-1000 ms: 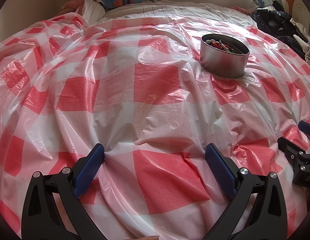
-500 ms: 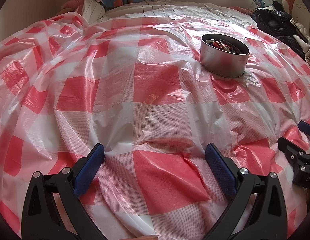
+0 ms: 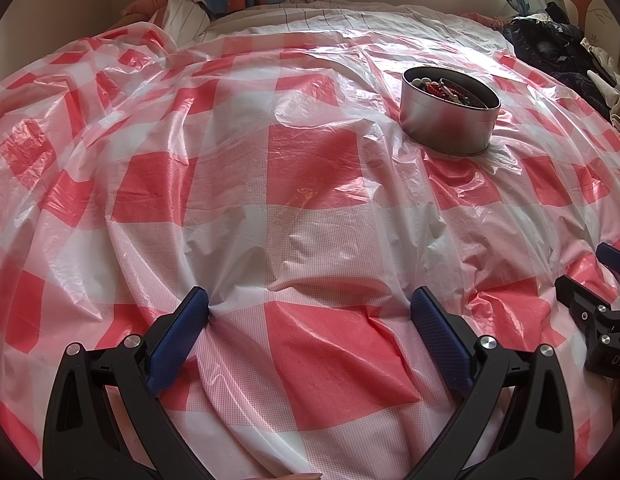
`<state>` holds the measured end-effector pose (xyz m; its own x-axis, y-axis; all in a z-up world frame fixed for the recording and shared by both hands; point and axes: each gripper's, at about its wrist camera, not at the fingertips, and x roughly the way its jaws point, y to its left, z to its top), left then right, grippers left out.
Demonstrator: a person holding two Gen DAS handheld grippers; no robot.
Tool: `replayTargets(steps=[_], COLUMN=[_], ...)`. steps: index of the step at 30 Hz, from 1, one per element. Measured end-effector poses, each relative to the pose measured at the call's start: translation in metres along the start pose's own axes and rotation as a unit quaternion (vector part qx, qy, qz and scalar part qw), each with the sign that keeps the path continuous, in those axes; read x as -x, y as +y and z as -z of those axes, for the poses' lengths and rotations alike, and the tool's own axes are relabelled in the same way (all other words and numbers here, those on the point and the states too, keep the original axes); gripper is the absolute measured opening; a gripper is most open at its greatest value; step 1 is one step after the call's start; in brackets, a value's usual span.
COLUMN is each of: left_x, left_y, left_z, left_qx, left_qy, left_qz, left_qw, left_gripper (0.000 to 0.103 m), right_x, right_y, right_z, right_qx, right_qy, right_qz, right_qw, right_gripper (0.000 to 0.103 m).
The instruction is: Organize jewelry
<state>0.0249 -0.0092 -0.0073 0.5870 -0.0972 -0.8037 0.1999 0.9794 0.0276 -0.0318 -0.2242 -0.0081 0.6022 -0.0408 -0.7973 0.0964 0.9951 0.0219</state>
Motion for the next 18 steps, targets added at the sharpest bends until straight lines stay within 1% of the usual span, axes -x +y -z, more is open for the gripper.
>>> replayTargets(steps=[10,18], left_x=[0.0015,0.0014], left_y=[-0.0018,-0.0053], left_z=[0.0025,0.0035], left_qx=[-0.001,-0.009], left_qy=[-0.008,-0.005], left_qz=[0.002,-0.015], left_qw=[1.0000,0.9998], left_gripper=[0.097,0.097], right_x=[0.0000,0.0000], right_y=[-0.0013,-0.0012], right_z=[-0.0005,-0.0003], right_qx=[-0.002,-0.002], right_qy=[-0.002,-0.002], right_qz=[-0.003,-0.002], right_qw=[1.000,1.000], right_gripper=[0.096,0.096])
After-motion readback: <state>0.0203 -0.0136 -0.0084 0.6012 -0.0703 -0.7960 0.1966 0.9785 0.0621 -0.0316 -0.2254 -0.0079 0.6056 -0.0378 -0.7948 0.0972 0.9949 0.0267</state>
